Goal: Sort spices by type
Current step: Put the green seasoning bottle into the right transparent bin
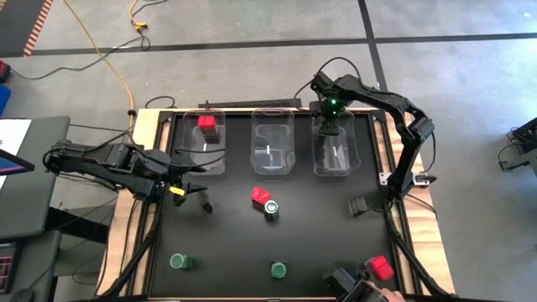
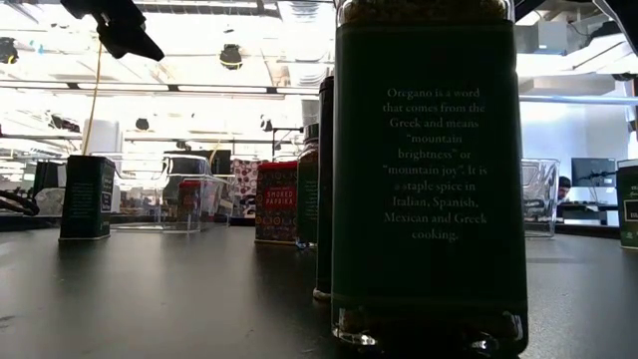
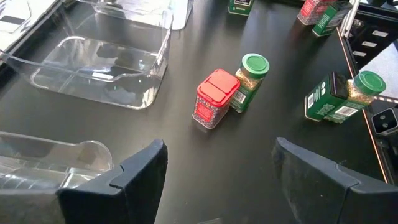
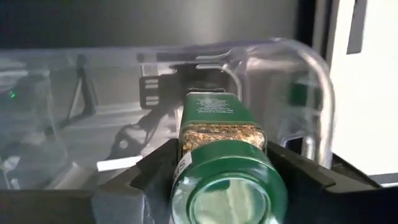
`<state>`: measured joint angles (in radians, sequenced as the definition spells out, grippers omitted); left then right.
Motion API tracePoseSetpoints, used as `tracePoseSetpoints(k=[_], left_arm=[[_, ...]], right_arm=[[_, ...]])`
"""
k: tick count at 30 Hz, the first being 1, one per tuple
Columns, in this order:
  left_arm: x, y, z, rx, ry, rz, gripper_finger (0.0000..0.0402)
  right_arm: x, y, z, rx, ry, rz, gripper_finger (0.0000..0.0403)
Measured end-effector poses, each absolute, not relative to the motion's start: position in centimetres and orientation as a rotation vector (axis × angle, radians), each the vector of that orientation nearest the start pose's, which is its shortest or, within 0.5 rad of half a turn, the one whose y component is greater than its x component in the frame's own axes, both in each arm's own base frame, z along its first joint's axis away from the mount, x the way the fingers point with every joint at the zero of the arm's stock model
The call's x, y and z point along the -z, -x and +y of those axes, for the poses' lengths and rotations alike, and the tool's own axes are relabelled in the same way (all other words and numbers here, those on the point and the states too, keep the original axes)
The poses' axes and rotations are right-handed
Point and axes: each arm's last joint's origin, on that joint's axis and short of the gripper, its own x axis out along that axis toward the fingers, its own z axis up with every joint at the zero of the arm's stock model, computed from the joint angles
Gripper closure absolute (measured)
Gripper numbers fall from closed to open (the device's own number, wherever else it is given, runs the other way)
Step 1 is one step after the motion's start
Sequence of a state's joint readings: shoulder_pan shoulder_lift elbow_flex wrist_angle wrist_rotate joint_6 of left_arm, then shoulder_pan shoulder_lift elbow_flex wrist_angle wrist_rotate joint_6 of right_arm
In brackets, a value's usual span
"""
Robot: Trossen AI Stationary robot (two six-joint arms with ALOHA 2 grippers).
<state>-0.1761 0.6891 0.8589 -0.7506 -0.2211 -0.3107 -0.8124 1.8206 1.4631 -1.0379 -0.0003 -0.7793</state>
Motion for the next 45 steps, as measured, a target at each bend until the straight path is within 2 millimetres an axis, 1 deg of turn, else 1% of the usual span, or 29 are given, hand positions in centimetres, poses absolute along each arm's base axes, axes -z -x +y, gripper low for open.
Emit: tracePoseSetpoints(k=[21,31,45], left_arm=[[-31.92,-12.7,-1.62,-0.131,0.188,0.557,0.0125],[-31.92,-12.69,-1.62,-0.131,0.188,0.557,0.0124],[-31.93,-12.69,-1.62,-0.132,0.195,0.556,0.0124]], right_arm=[[-23.51,-24.45,-25.81,0.129,0.098,1.424,0.0154],[-23.51,-24.19,-26.02,0.121,0.107,1.429,0.0154],[-22.99,-24.2,-25.89,0.118,0.107,1.43,0.0151]])
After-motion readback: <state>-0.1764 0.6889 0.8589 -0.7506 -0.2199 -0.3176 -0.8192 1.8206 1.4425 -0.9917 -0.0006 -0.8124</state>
